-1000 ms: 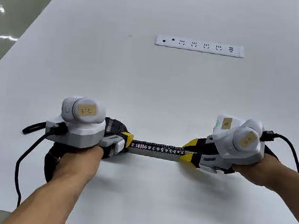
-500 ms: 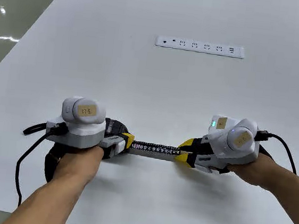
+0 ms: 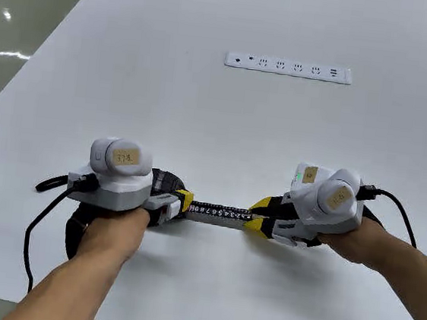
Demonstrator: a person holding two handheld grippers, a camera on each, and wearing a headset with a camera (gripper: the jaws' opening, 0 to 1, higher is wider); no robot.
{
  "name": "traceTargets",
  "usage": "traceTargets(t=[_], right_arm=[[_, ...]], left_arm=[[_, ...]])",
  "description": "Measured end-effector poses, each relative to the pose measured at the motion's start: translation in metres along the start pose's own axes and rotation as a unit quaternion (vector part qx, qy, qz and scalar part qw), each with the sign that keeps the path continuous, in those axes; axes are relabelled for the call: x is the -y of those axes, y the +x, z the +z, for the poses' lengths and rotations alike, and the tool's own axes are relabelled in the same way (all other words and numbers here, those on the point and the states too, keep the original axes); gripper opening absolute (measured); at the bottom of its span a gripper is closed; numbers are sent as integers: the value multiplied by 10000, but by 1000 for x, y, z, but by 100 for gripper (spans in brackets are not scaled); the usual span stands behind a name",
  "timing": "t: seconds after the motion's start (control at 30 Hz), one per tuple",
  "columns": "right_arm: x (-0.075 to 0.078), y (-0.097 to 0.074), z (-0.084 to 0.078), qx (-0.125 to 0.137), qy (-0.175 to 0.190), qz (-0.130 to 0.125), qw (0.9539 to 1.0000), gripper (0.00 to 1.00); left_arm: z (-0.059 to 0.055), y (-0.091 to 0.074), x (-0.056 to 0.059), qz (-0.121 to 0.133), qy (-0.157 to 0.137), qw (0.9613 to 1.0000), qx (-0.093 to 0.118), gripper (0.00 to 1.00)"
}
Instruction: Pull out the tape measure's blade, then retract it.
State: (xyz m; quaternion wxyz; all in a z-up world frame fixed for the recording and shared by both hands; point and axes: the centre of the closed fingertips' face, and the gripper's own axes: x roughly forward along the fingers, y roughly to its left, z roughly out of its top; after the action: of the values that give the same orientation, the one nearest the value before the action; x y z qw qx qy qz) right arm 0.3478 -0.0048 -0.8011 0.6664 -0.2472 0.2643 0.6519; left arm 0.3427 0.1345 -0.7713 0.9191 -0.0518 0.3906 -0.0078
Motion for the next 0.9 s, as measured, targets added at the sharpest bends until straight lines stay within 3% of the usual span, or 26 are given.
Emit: traceTargets(t=[0.9], right_arm=[[-4, 15, 14, 77, -47, 91, 9999, 9]], left_arm=[[0, 0, -1, -24, -28, 10000, -33, 56]])
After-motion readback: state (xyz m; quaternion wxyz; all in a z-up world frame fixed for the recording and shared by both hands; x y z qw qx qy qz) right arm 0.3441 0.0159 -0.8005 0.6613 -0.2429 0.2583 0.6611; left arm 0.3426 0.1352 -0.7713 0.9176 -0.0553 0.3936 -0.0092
